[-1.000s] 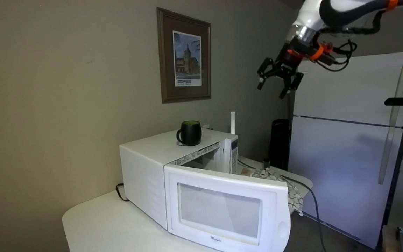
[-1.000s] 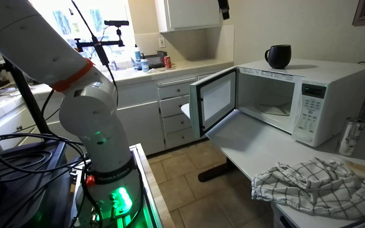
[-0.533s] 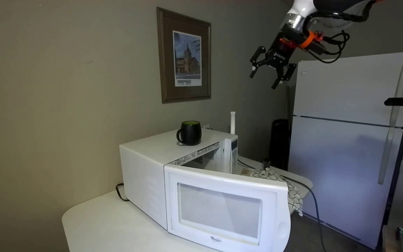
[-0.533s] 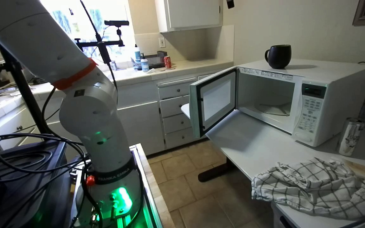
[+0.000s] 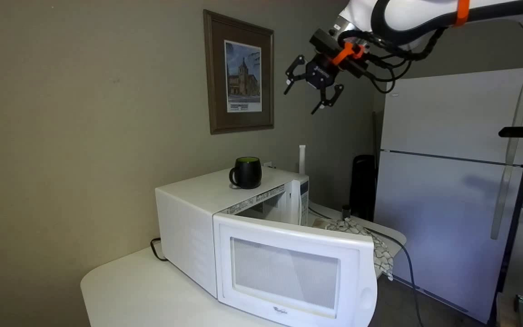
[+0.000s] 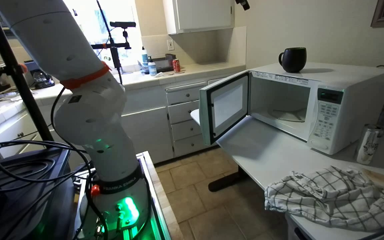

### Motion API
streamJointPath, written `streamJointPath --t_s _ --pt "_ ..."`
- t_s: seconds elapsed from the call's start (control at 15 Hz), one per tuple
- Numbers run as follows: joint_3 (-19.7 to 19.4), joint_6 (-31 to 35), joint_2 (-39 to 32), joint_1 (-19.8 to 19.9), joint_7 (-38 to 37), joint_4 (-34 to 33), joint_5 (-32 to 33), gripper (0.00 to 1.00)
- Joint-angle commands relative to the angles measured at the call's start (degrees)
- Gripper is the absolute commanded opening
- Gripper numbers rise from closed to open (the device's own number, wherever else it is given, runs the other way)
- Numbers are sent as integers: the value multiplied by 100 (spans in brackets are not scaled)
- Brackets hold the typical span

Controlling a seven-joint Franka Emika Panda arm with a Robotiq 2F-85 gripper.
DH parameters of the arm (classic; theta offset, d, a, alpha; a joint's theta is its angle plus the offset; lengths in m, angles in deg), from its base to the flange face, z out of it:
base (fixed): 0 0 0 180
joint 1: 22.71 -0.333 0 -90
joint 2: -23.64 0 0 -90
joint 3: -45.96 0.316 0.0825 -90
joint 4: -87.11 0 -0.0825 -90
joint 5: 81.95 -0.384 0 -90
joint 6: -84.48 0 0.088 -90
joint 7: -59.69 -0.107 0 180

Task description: Move the mug closer to the towel

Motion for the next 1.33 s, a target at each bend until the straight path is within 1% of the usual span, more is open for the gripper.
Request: streamJointPath --t_s 0.0,0.07,0.13,0.2,0.4,0.47,0.53,0.6,0.8,0.87,0.93,1.0,1.13,1.27 --pt "1419 487 -741 1158 -1532 -611 978 100" --pt "118 426 -478 -137 -975 -212 804 100" --pt "340 478 -631 37 -1248 -317 992 100" --pt "439 493 -734 114 -1363 -400 1064 100" --pt "467 494 -819 162 -1416 -533 1091 100" --pt "542 601 -918 197 -1743 -510 1190 100" --pt "482 754 -1113 55 -2021 -548 1184 100" --pt "270 824 -1280 -224 -2246 -578 1252 100" --pt "-448 1141 -1887 -1002 -3266 -735 1891 100" --pt "-703 1197 -2119 -1245 -3577 -890 2139 100" --pt "-942 1254 -2331 -1491 -3743 -985 2168 100" --pt "-1209 1282 -2531 -1714 -4012 -1149 2389 100" --pt "-1702 1316 -2927 -2138 -4341 -1542 2618 100" --pt "-2065 1235 -3293 -2506 -4398 -1995 2642 100"
